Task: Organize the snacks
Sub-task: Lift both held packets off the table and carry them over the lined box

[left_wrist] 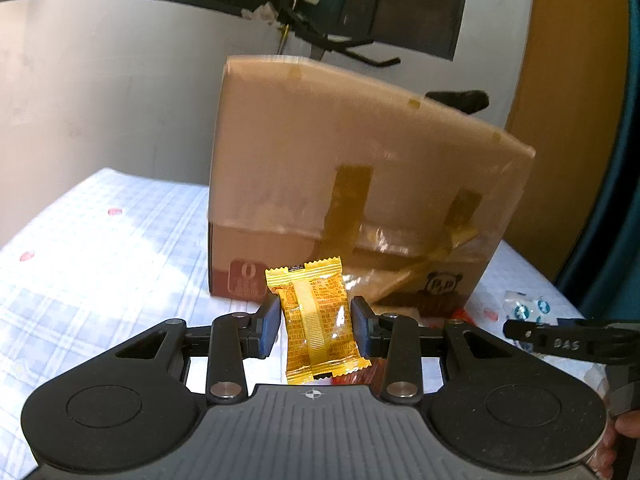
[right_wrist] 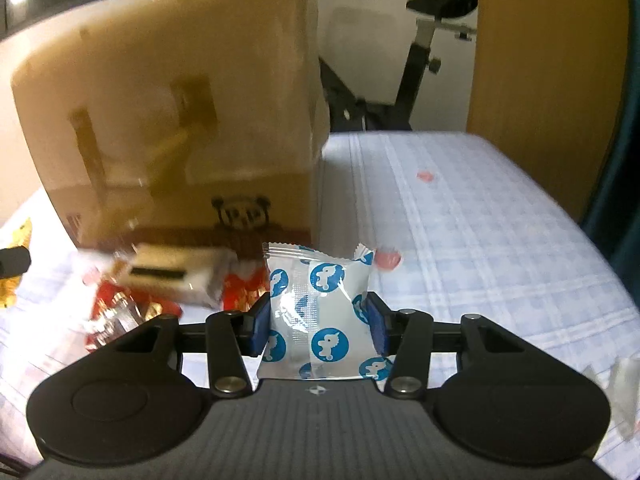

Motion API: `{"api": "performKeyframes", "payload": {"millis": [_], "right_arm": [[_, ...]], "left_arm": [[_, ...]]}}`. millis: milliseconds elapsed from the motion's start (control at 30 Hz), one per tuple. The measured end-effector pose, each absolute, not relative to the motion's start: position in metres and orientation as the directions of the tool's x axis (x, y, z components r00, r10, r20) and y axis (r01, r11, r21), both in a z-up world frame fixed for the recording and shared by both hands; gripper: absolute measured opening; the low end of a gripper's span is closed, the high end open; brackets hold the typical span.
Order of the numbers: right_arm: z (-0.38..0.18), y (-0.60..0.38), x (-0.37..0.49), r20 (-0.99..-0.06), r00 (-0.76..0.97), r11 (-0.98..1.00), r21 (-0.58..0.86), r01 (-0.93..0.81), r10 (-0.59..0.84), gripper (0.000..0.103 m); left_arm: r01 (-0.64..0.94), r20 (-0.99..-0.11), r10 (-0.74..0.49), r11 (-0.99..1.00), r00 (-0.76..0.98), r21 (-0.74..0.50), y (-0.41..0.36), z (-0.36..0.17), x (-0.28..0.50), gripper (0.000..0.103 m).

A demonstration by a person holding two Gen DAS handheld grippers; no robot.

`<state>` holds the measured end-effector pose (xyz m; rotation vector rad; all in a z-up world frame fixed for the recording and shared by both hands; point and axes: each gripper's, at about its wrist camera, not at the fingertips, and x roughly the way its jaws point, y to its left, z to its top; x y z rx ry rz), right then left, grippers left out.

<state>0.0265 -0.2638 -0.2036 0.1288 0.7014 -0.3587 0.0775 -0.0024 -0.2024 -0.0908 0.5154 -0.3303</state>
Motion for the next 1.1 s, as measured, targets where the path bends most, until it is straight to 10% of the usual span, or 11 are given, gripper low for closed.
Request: {"api": "performKeyframes", "payload": {"millis": [600, 1100], "right_arm": [[-0.051, -0.246, 0.066, -0.356, 0.915, 0.981, -0.028, 0.192, -0.189, 0.05], [-0.048, -0.249, 0.182, -0.345, 0.933, 0.995, -0.049, 0.093, -0.104, 0.05]], "left_arm": [[0.361, -0.253, -0.382, 0.924, 0.889, -0.129, -0.005, -0.075, 0.119, 0.04], [0.305, -0.34, -0.3, 0.951, 0.891, -0.041, -0.029, -0.062, 0.203, 0.04]]}}
